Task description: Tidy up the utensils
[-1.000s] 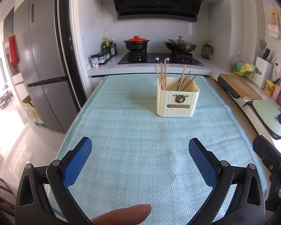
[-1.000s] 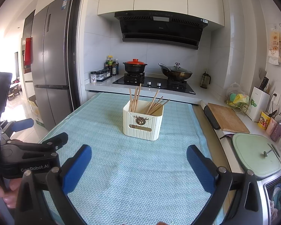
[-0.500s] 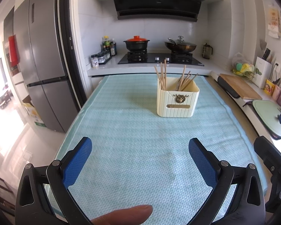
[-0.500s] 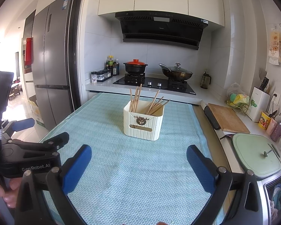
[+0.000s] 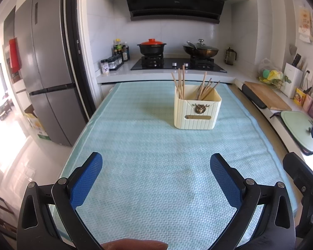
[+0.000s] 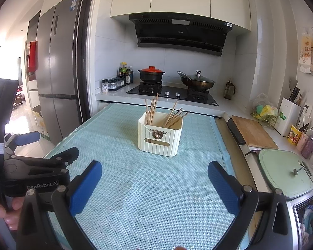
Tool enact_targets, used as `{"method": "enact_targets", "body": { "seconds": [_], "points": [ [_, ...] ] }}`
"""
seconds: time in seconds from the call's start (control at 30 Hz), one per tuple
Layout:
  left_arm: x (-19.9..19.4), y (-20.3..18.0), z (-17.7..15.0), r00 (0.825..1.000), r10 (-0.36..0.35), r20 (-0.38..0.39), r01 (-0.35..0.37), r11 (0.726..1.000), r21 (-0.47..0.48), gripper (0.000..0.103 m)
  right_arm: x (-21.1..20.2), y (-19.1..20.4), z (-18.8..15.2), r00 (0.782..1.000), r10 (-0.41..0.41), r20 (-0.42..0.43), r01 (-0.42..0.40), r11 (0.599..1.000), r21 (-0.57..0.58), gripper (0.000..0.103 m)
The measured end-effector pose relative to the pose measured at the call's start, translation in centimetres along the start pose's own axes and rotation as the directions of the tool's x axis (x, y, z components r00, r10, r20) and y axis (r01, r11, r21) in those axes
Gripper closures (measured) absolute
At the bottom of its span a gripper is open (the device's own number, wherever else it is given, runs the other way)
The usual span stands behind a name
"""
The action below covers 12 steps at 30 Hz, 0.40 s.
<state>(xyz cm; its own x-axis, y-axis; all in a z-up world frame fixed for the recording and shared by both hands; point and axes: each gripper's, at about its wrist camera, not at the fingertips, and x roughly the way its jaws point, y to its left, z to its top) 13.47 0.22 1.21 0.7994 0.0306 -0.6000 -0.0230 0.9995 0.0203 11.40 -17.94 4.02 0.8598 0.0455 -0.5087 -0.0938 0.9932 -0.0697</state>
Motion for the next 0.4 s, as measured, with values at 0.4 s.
{"method": "enact_targets", "body": {
  "seconds": [0.4],
  "points": [
    [-0.3, -0.07, -0.16, 1.0, 0.003, 0.016, -0.003, 1.0, 0.003, 0.0, 0.36, -0.38, -0.53, 1.0, -0.001, -0.012, 0.002, 1.0, 0.002, 0.0]
  ]
}}
